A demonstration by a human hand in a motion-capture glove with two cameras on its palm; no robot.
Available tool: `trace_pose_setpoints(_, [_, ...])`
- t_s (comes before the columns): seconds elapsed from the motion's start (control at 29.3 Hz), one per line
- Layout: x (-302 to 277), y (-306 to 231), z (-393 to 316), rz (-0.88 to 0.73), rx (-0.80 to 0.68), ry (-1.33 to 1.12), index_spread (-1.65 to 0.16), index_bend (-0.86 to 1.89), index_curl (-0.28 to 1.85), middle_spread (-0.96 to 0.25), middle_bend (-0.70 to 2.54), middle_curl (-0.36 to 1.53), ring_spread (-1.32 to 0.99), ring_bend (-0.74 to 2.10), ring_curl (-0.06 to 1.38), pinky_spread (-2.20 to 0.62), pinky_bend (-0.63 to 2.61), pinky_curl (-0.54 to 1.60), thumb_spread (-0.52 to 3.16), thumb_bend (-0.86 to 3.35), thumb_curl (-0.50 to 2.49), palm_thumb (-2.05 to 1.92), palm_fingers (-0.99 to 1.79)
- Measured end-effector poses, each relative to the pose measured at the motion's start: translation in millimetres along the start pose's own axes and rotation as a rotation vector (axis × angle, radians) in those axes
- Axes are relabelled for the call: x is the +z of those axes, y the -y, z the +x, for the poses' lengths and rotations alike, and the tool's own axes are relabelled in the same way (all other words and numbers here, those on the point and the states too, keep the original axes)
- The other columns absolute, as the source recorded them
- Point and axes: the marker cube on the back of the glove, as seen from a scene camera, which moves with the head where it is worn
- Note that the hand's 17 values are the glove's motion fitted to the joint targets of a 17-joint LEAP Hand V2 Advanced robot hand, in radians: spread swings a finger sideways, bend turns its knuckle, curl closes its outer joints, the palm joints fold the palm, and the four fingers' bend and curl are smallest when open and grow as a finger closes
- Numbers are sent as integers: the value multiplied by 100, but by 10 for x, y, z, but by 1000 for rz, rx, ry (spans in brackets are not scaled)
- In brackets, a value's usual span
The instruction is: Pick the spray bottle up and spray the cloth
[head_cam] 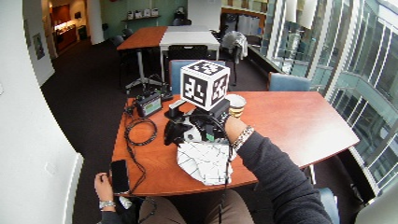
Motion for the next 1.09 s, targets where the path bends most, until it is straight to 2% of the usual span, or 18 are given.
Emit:
trace_pose_setpoints(0.2, [-59, 209, -155, 150, -36, 297, -31, 19, 49, -27, 41, 47, -21, 54, 42, -24, 45, 37, 90, -3, 58, 81, 132])
trace_pose_setpoints(0.55, [180, 591, -30, 504, 59, 863, -30, 20, 50, -26, 42, 47, -19, 51, 41, -20, 44, 37, 93, -2, 57, 82, 128])
trace_pose_setpoints(0.78, [526, 654, 103, 737, 185, 856, -30, 20, 50, -25, 42, 47, -18, 49, 41, -18, 42, 37, 99, -1, 56, 84, 128])
trace_pose_setpoints(1.09, [1103, 695, 342, 757, 250, 722, -30, 19, 50, -24, 40, 47, -18, 48, 41, -17, 42, 37, 102, -2, 55, 85, 128])
